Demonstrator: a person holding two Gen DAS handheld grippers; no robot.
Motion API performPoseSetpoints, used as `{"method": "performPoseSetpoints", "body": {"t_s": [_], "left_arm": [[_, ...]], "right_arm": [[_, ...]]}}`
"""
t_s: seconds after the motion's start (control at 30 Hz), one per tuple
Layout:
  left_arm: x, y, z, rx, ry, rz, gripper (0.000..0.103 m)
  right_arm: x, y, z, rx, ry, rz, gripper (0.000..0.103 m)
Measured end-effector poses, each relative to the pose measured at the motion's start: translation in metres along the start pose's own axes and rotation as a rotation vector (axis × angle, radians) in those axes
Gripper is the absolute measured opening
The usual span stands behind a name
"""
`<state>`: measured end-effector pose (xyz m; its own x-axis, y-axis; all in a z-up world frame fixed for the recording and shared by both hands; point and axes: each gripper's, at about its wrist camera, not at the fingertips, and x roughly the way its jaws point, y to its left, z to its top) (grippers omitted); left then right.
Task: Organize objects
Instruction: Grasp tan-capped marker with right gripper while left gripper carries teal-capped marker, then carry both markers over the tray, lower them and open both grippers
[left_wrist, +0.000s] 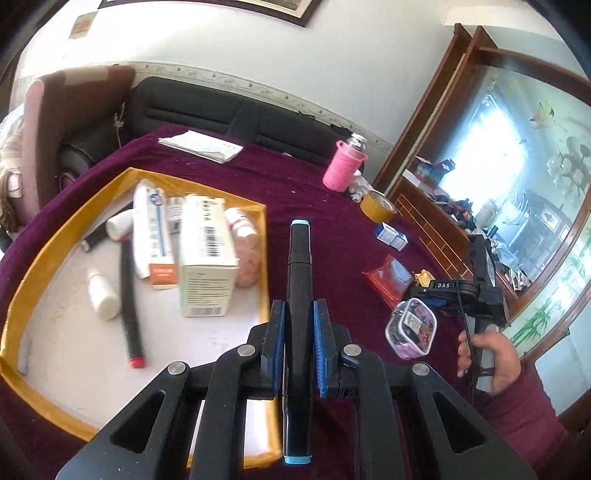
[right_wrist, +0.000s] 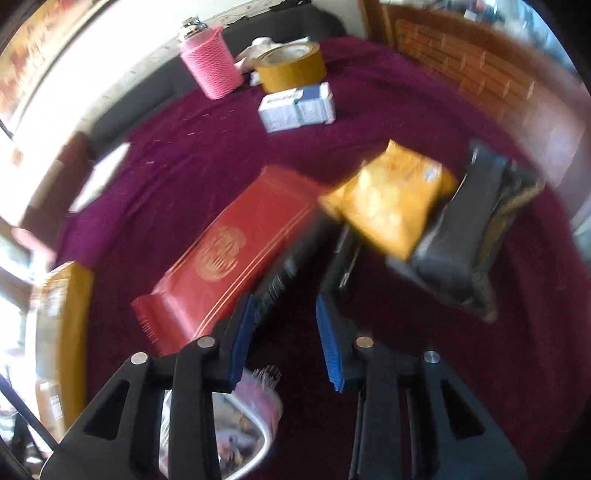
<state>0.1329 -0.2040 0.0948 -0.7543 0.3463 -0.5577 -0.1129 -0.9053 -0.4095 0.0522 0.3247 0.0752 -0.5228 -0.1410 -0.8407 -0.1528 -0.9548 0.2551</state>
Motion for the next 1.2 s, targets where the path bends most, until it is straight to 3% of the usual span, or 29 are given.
{"method": "performPoseSetpoints", "body": {"t_s": [0.13, 0.3, 0.43, 0.73, 1.0, 1.2], "left_arm": [[-0.007, 0.018, -0.008, -0.025, -0.01, 0.003, 0.011], [-0.018, 0.039, -0.012, -0.058, -0.04, 0.016, 0.011], [-0.032, 0.057, -0.017, -0.088, -0.056, 0.041, 0.012], [-0.047, 0.075, -0.023, -0.121, -0.08, 0.105, 0.012], [-0.072, 0.094, -0.023, -0.121, -0.123, 0.209, 0.012], [-0.08, 0.112, -0.024, -0.121, -0.124, 0.281, 0.012]], "right_arm": [[0.02, 0.01, 0.008, 0.009, 0.057, -0.065, 0.024], [0.023, 0.026, 0.003, -0.068, 0.024, -0.158, 0.019], [0.014, 0.012, 0.001, -0.01, 0.005, -0.068, 0.012], [-0.046, -0.007, -0.006, 0.039, -0.142, 0.115, 0.012], [-0.094, 0.032, -0.013, -0.064, -0.242, 0.26, 0.012], [-0.11, 0.09, -0.028, -0.197, -0.224, 0.389, 0.012]]}}
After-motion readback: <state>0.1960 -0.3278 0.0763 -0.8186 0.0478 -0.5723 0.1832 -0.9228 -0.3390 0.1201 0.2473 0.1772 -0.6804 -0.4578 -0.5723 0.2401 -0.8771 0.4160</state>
